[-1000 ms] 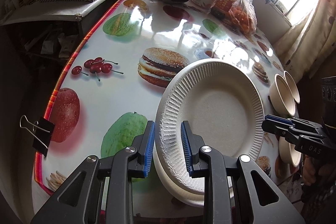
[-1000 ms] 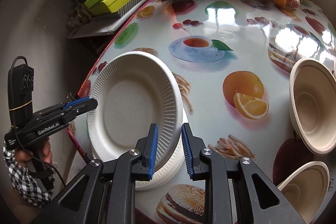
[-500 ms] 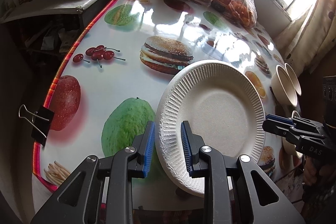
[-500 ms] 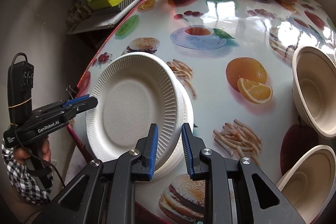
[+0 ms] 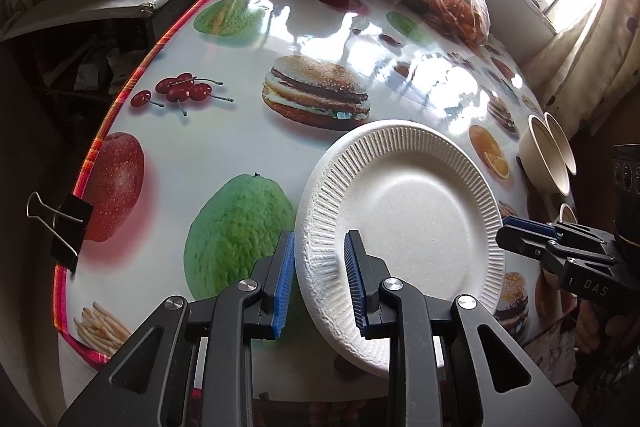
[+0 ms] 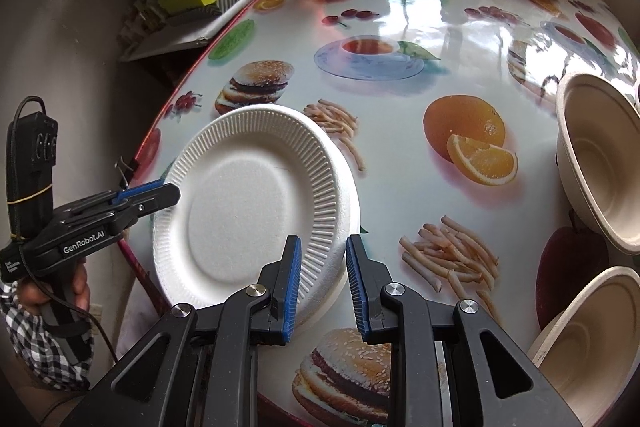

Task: Organize plates and bowls
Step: 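Lower the white plate onto the plate stack and open both grippers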

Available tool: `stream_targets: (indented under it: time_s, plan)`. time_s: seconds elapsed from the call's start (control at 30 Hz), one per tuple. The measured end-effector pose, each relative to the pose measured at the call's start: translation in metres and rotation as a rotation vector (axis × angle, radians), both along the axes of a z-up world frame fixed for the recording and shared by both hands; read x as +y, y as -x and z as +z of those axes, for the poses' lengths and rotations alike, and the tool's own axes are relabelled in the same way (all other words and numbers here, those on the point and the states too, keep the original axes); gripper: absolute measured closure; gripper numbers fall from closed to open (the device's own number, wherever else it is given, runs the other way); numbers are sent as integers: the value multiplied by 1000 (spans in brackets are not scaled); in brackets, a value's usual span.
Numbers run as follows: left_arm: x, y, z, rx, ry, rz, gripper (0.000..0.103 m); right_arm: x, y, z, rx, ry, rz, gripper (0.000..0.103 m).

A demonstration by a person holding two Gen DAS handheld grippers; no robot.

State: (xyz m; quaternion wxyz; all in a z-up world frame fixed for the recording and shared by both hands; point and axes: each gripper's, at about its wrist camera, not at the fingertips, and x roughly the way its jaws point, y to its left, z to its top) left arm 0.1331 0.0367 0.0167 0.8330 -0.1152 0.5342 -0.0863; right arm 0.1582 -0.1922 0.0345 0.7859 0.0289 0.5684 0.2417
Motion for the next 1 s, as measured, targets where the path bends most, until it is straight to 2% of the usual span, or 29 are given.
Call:
stream_targets:
  time_s: [0.37, 0.53, 0.67, 0.8, 0.9, 1.0]
  plan:
    - [-3, 1, 0, 2, -5, 0, 76, 0, 1, 0, -5, -1, -5, 79]
    - [-1, 1, -2, 5, -15, 4, 76, -1, 1, 1, -5, -4, -9, 67]
    - [0, 2, -4, 2, -16, 6, 75, -4, 1, 2, -10, -6, -18, 65]
    - [0, 3, -2, -15, -33, 12, 69, -8, 1, 2, -13, -4, -32, 63]
    - [1, 3, 0, -26, -26, 15, 68, -10, 2, 3, -21, -6, -44, 61]
    - [-1, 6, 4, -59, -81, 21, 68, -12, 4, 4, -32, -6, -57, 59]
